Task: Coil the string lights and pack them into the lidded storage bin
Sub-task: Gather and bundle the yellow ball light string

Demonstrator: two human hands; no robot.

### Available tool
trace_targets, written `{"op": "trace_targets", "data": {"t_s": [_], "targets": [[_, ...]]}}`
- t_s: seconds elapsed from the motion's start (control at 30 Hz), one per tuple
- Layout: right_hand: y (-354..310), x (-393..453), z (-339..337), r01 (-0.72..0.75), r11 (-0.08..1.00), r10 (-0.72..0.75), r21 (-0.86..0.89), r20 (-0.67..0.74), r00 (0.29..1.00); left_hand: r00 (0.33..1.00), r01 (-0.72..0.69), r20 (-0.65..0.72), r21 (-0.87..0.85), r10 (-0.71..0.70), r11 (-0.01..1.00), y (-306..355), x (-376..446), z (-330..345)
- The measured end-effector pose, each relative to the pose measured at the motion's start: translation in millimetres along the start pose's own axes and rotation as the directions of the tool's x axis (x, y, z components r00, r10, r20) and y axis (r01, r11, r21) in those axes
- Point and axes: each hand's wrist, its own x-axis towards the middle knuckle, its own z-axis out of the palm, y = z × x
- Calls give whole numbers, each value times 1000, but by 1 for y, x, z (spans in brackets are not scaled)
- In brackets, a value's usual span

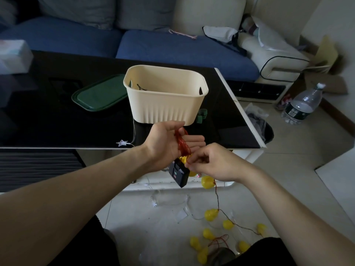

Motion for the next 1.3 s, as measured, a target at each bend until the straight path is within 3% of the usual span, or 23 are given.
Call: {"op": "trace_targets", "data": {"t_s": [0.17, 0.33, 0.47, 0.57, 0.8, 0.93, 1.07, 1.17, 1.3], "targets": [[-1, 0, 1, -15, 995, 14, -102, -8, 1000, 999, 7, -50, 215, 4, 976, -7, 6, -2], [-2, -1, 0, -17, 999, 21, 43, -83, 996, 995, 7, -96, 436, 39, 900, -14, 7, -2], [-3, 3, -2, 48, 998, -36, 44, -236, 971, 998, 55, -39, 599, -39, 799, -19, 0, 3], [0, 6, -1, 69, 997, -55, 44, -268, 962, 998, 42, 4, 735, -66, 677, -19, -3, 7], [7, -1, -14, 71, 990, -60, 124, -90, 994, 994, 106, -65, 812, -92, 574, -17, 4, -1], [18, -2, -18, -23, 987, 23, 159, -2, 1000, 994, 85, -30, 828, -108, 555, -13, 3, -8], [19, 1, -14, -19, 997, 14, 74, 71, 997, 989, 77, -4, 867, -147, 492, -14, 3, -13], [20, 1, -13, -29, 996, 21, 82, 93, 995, 975, 134, -9, 816, -220, 562, -11, 4, -13], [16, 1, -10, 32, 989, -26, 144, -47, 999, 931, 212, 49, 733, -361, 646, -8, 5, -16]]}}
